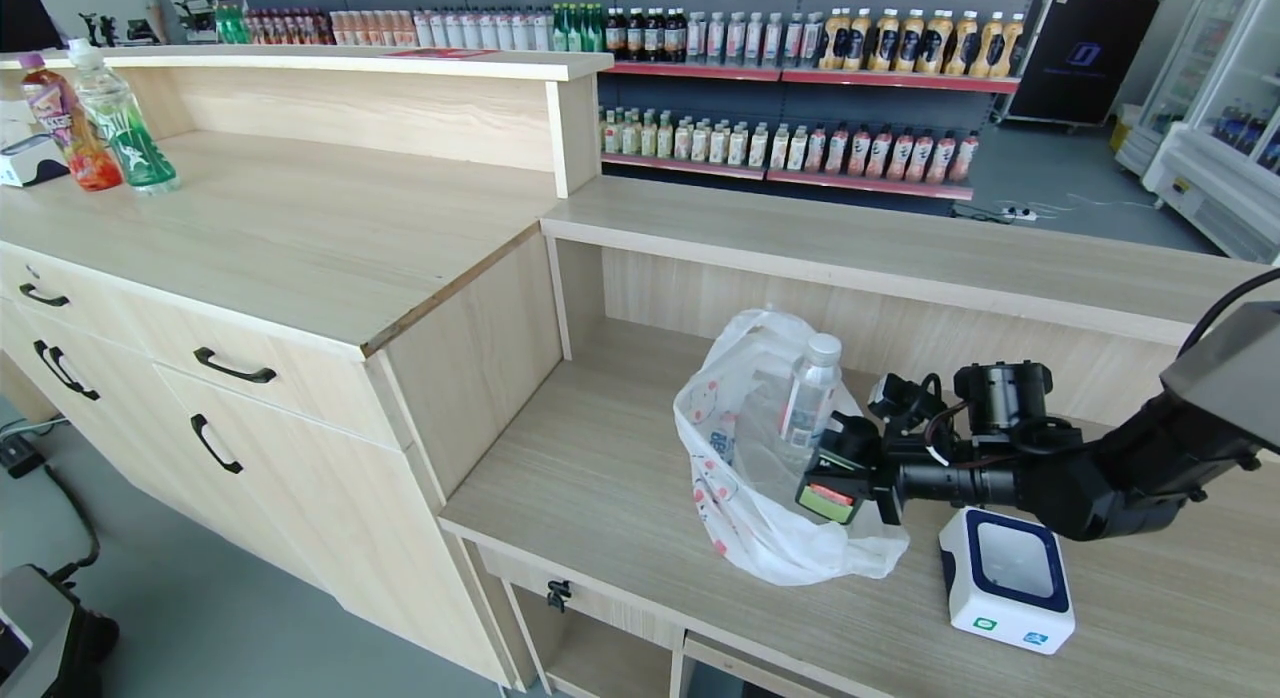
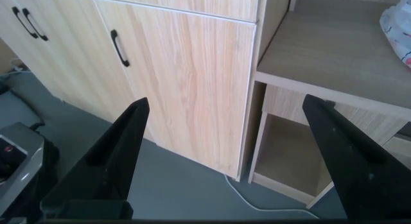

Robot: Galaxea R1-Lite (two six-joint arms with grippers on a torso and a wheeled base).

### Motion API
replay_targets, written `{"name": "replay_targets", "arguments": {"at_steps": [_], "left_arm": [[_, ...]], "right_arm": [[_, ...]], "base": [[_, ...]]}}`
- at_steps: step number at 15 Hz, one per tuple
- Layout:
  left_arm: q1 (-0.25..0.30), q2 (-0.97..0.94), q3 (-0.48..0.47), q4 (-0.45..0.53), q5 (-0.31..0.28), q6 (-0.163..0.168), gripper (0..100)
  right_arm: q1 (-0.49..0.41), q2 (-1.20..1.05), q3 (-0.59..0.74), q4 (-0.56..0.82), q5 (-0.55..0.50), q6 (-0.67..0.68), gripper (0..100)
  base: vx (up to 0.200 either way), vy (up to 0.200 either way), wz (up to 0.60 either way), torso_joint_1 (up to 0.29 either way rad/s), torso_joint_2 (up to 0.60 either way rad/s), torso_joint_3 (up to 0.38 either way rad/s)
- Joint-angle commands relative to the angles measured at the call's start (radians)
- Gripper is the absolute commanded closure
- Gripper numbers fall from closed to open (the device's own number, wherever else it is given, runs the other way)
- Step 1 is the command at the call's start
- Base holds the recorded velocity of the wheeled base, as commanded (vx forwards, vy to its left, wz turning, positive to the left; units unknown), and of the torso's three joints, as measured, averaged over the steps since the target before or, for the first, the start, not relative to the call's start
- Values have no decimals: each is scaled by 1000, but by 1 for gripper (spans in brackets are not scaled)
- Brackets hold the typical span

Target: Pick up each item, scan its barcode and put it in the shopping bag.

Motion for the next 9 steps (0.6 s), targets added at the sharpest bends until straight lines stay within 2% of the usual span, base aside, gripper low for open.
{"name": "replay_targets", "arguments": {"at_steps": [1,9], "left_arm": [[0,0,0,0,0,0,0],[0,0,0,0,0,0,0]], "right_arm": [[3,22,0,-2,0,-2,100],[26,73,-20,-48,-1,-2,100]], "base": [[0,0,0,0,0,0],[0,0,0,0,0,0]]}}
